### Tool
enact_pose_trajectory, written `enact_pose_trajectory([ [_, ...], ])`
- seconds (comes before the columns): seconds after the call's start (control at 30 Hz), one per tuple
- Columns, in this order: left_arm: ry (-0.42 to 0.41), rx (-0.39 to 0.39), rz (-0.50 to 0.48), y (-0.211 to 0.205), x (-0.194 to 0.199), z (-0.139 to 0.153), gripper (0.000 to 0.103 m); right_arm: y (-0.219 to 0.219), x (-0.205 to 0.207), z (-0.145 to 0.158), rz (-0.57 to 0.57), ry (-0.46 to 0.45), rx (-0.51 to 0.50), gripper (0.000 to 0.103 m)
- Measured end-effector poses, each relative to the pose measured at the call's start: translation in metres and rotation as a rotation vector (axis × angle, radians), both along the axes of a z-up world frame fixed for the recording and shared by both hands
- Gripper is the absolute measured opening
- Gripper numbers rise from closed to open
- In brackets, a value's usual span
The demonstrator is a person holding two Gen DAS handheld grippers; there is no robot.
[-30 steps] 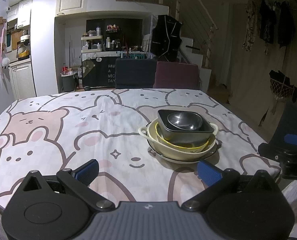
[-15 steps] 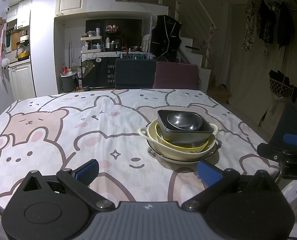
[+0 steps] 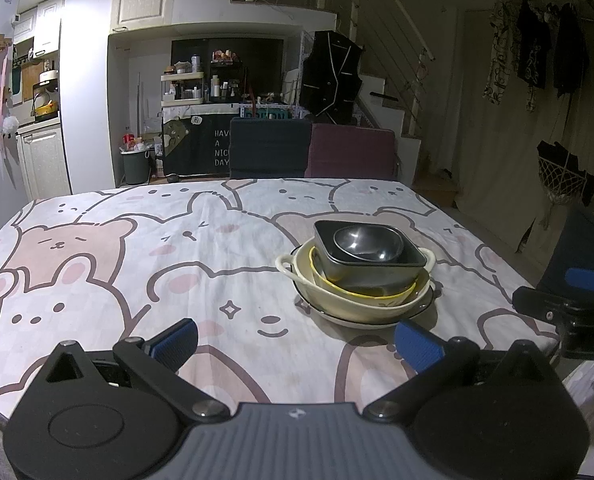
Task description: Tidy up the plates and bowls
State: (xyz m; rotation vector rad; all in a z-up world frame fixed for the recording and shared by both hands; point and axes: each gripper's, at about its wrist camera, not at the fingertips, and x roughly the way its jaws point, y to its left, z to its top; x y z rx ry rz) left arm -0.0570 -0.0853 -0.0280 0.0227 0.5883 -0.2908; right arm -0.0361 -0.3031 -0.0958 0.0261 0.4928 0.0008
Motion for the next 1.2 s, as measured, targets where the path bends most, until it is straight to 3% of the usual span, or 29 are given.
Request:
enact_pose_trajectory([
  [1.2,-0.001,-0.001,0.001,-0.0009,0.0003,0.0030,0.103,0.0015,0.0016,0.0002,0.005,-0.001,0.006,0.103],
])
